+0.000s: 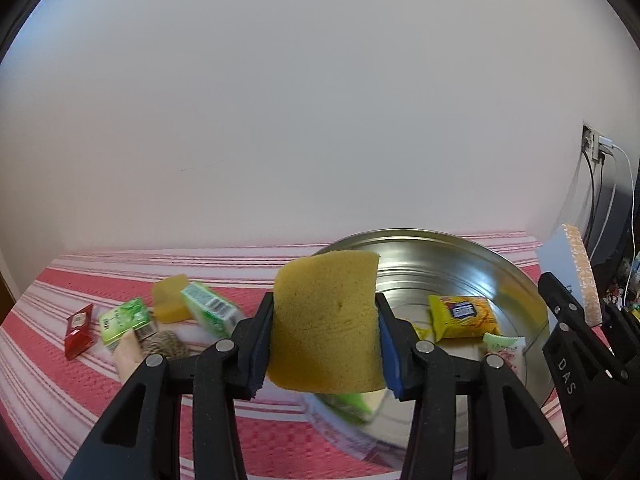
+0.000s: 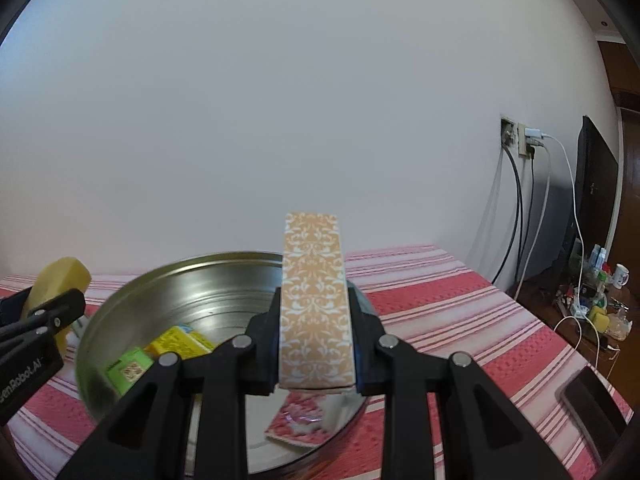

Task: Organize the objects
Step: 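Carry the wafer box and sponge cake over the tin and open both grippers, then move both grippers back toward the red candy pack and twine ball, then grasp the red candy pack with the left gripper while the right grasps the twine ball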

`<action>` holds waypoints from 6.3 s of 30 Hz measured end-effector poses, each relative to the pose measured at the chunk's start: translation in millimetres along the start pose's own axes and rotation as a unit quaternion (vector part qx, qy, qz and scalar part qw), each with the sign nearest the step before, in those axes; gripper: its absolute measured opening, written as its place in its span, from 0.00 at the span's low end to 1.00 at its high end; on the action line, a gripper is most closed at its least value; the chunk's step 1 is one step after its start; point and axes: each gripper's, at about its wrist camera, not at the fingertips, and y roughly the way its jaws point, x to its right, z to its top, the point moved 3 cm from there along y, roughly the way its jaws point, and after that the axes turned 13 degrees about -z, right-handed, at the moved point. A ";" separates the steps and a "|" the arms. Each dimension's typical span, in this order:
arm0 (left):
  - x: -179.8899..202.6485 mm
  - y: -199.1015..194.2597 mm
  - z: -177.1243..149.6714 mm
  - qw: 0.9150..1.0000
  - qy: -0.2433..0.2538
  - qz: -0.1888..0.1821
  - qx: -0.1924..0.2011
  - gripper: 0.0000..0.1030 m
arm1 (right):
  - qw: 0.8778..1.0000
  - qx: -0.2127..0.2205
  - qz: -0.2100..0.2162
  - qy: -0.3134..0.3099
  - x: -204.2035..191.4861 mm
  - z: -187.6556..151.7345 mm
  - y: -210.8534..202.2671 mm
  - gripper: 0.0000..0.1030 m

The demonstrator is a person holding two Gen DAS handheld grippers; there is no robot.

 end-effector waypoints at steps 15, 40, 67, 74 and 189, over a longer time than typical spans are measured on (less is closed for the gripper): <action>27.4 31.0 -3.7 1.000 0.012 -0.006 -0.024 0.47 | 1.000 -0.019 -0.008 -0.021 22.9 -1.6 26.3 0.25; 19.1 59.3 -12.2 0.998 0.004 0.016 -0.064 0.51 | 0.997 -0.057 0.021 -0.037 17.1 -4.0 41.4 0.26; -33.1 14.8 -19.1 0.995 -0.037 0.087 0.012 0.89 | 0.999 0.006 0.037 0.010 21.8 0.7 14.5 0.94; -44.9 5.7 -22.6 0.993 -0.040 0.110 0.021 0.89 | 0.999 0.006 0.020 0.037 31.8 1.0 11.8 0.94; -344.6 16.8 -54.0 0.947 -0.216 0.184 -0.150 0.89 | 0.978 -0.118 0.171 -0.026 -261.8 -26.7 -64.7 0.41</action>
